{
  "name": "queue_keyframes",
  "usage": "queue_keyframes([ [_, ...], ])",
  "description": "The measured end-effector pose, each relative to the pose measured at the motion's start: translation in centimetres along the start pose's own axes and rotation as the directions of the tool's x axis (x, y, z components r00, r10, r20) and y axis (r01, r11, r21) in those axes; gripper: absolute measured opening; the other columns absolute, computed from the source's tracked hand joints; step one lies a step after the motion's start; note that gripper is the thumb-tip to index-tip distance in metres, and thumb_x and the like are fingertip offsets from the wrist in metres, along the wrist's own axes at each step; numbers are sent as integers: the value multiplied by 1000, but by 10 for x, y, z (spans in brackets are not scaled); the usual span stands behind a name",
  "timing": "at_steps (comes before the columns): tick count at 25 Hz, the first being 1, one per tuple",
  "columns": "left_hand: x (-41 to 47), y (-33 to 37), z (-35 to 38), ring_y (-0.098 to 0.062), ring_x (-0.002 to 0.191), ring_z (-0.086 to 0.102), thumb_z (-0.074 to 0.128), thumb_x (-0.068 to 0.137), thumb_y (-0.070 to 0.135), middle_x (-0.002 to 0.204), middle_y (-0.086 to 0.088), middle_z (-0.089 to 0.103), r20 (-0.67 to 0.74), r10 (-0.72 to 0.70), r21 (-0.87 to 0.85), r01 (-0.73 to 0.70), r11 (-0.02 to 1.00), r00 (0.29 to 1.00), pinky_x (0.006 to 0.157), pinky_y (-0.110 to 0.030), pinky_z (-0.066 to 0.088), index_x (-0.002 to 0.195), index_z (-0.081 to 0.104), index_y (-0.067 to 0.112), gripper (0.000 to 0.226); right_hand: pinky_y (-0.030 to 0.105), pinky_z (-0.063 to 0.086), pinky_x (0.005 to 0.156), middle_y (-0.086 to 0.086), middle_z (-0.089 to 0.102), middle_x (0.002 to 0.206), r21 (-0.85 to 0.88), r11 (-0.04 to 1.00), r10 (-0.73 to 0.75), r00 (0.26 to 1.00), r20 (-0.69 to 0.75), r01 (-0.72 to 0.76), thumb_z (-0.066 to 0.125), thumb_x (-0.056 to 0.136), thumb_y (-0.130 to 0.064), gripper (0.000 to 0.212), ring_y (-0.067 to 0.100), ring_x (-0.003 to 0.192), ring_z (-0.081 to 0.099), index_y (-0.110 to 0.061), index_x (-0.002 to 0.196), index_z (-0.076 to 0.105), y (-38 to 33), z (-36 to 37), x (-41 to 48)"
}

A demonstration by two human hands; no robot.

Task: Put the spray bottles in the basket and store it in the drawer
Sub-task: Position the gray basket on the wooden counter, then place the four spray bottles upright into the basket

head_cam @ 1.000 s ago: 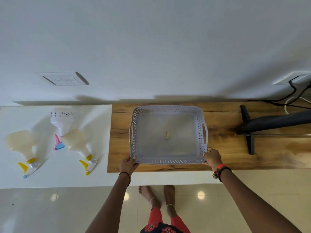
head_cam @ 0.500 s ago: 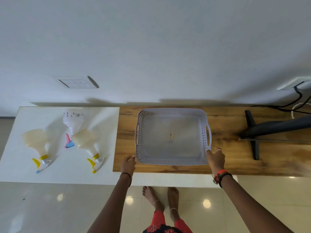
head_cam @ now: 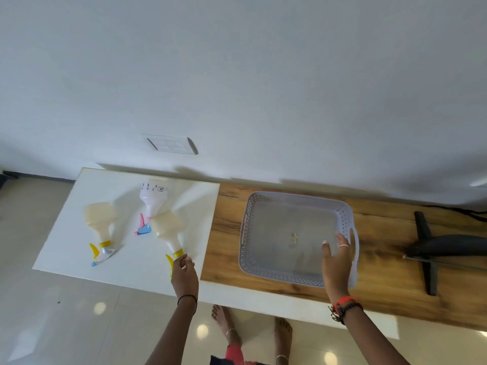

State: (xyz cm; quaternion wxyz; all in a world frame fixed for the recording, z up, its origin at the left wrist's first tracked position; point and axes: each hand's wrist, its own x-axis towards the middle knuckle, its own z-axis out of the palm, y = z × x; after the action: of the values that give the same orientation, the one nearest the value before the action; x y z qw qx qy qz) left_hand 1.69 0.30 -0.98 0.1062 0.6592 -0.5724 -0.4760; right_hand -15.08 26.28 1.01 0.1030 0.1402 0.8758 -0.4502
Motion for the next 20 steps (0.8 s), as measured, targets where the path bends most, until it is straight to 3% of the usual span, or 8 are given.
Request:
queue_keyframes([
  [6,41,-12,-24,-33,114,56,46,96,19,126,-16,60,-14,-15,52,15,999,1000,99,-38,40,123,54,3,33,40,41,109,16,51,134,2,988,-152,967,205,155,50,96,-10,39,26,123,54,-2,135,50,-46,82,-28],
  [10,84,-14,-47,-31,111,57,48,96,18,128,-17,56,46,38,80,-42,996,998,91,-33,41,124,52,3,33,24,45,98,15,57,128,42,985,-171,921,351,167,48,98,-12,35,21,116,57,-2,132,51,-75,156,-56],
  [15,144,-3,-70,-31,124,50,60,90,17,135,-16,46,167,157,203,-189,961,973,99,-37,41,133,43,5,48,23,45,94,13,62,124,-27,998,-26,837,546,49,51,96,-20,39,23,118,58,-4,131,51,-100,240,-76],
  [18,178,5,-78,-33,136,37,73,79,19,146,-16,38,276,271,422,-370,828,922,110,-43,33,143,32,5,77,22,36,93,14,53,137,-146,988,141,740,658,-59,52,95,-36,51,23,129,49,-8,137,44,-103,279,-85],
  [20,196,10,-79,-33,138,34,79,73,20,150,-14,35,380,314,472,-474,743,870,113,-45,32,145,28,7,89,24,35,95,15,49,140,-207,977,188,695,694,-58,48,95,-44,56,24,131,47,-10,139,40,-103,303,-90],
])
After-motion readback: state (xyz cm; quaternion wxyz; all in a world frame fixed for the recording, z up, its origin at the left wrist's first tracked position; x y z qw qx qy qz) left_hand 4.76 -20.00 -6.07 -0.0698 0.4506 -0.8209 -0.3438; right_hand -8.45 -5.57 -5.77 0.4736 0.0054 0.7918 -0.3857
